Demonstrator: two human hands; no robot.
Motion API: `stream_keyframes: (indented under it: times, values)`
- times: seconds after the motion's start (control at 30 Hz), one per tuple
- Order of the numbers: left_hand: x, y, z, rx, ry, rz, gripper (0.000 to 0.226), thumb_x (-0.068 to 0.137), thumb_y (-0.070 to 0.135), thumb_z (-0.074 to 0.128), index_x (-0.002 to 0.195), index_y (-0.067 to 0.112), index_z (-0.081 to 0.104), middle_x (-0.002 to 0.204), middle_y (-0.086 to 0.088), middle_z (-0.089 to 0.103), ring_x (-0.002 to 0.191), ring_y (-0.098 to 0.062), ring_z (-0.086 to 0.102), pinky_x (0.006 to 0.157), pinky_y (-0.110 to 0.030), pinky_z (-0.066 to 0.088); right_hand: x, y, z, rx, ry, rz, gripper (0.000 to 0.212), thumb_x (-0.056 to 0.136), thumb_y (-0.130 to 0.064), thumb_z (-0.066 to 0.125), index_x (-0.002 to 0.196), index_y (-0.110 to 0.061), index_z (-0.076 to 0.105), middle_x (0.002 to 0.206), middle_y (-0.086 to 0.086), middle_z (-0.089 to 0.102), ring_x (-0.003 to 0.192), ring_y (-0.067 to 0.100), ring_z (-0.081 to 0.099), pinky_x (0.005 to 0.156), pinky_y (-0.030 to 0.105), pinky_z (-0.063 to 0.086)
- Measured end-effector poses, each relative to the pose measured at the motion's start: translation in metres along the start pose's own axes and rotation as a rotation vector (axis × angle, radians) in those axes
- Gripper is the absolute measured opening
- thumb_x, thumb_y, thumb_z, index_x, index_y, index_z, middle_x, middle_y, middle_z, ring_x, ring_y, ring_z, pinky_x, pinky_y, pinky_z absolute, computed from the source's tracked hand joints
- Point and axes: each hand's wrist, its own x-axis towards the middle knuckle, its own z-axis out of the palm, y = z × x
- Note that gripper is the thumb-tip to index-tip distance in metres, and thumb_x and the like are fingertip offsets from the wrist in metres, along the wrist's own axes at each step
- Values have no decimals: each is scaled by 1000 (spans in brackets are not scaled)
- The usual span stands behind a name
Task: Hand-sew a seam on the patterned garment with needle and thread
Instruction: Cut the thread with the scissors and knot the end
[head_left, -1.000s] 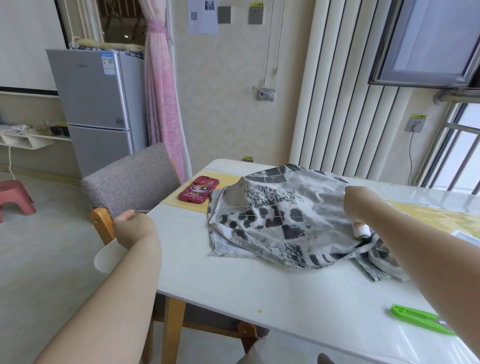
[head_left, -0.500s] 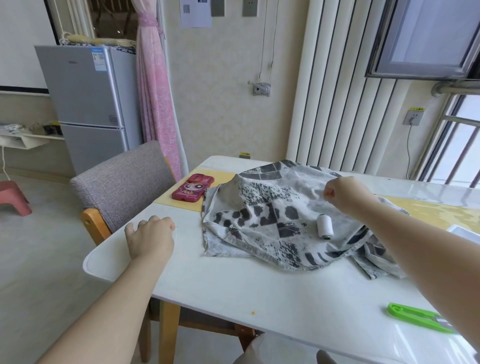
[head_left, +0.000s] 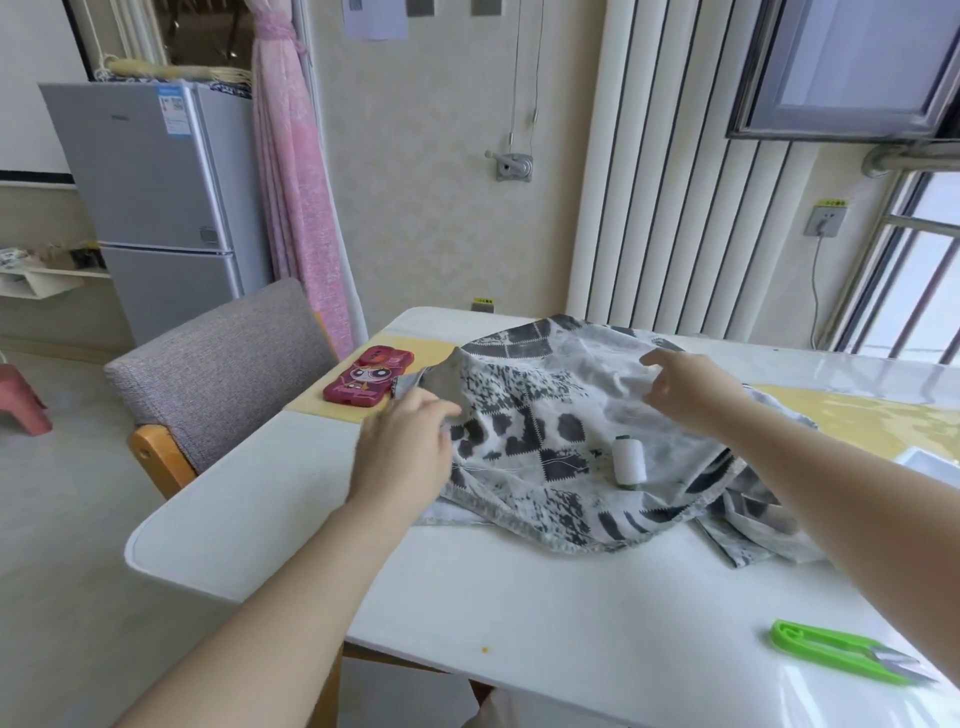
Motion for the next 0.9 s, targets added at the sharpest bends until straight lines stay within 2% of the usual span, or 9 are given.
stream_keyframes:
  times: [0.13, 0.27, 0.37, 0.5, 0.57, 0.67, 0.73, 0.8, 0.9]
  values:
    - [7, 57, 31, -164, -233, 74, 28, 94, 21, 52, 120, 28, 61, 118, 8, 54, 88, -14, 57, 77, -33, 50, -31, -2, -7, 68, 60, -13, 27, 93, -20, 51, 120, -16, 56, 102, 3, 67, 82, 20, 59, 71, 32, 50]
    - [16, 83, 67, -112, -367, 94, 24, 92, 28, 58, 116, 27, 61, 119, 5, 53, 99, -18, 58, 82, -38, 51, -66, -16, 13, 103, -93, -54, 28, 90, -28, 58, 116, -16, 54, 100, 2, 66, 81, 17, 60, 78, 31, 53]
    - [18, 88, 85, -94, -387, 26, 25, 90, 29, 61, 114, 26, 59, 118, 4, 53, 99, -21, 59, 81, -39, 51, -75, -27, 31, 113, -132, -41, 39, 88, -35, 56, 121, -17, 47, 107, 5, 62, 88, 22, 60, 74, 34, 52]
    - [19, 84, 95, -113, -361, -45, 26, 90, 27, 61, 115, 24, 59, 116, 2, 55, 101, -20, 58, 82, -35, 49, -68, -39, 45, 105, -157, -62, 43, 88, -31, 56, 125, -12, 44, 119, 6, 53, 102, 25, 56, 79, 36, 50]
    - [18, 83, 96, -128, -347, -53, 22, 90, 26, 60, 112, 24, 62, 113, 1, 57, 98, -20, 59, 83, -35, 50, -62, -39, 49, 131, -143, -40, 41, 86, -31, 58, 121, -14, 46, 115, 6, 57, 99, 25, 56, 77, 35, 51]
    - [18, 81, 98, -124, -331, -57, 12, 93, 27, 57, 101, 23, 65, 107, 0, 59, 90, -20, 58, 74, -31, 48, -54, -33, 49, 224, -174, 28, 40, 86, -28, 53, 125, -20, 47, 114, 7, 61, 90, 22, 57, 74, 33, 52]
    - [17, 80, 99, -126, -304, -60, 9, 94, 26, 55, 92, 22, 63, 102, 1, 61, 86, -19, 58, 68, -29, 45, -53, -27, 42, 324, -209, 50, 42, 90, -31, 51, 130, -20, 48, 121, 8, 60, 92, 21, 58, 76, 32, 51]
    - [14, 78, 101, -145, -265, -53, 12, 95, 25, 54, 88, 21, 62, 100, 0, 61, 83, -18, 57, 64, -28, 42, -57, -20, 32, 512, -236, 102, 41, 92, -29, 51, 132, -17, 49, 119, 10, 61, 94, 24, 62, 81, 38, 54]
    - [10, 77, 101, -165, -224, -42, 14, 96, 25, 54, 87, 19, 62, 97, 2, 60, 80, -15, 54, 60, -26, 35, -63, -8, 13, 1095, -328, 309, 31, 93, -8, 50, 124, -8, 50, 103, 15, 57, 76, 24, 63, 72, 39, 58]
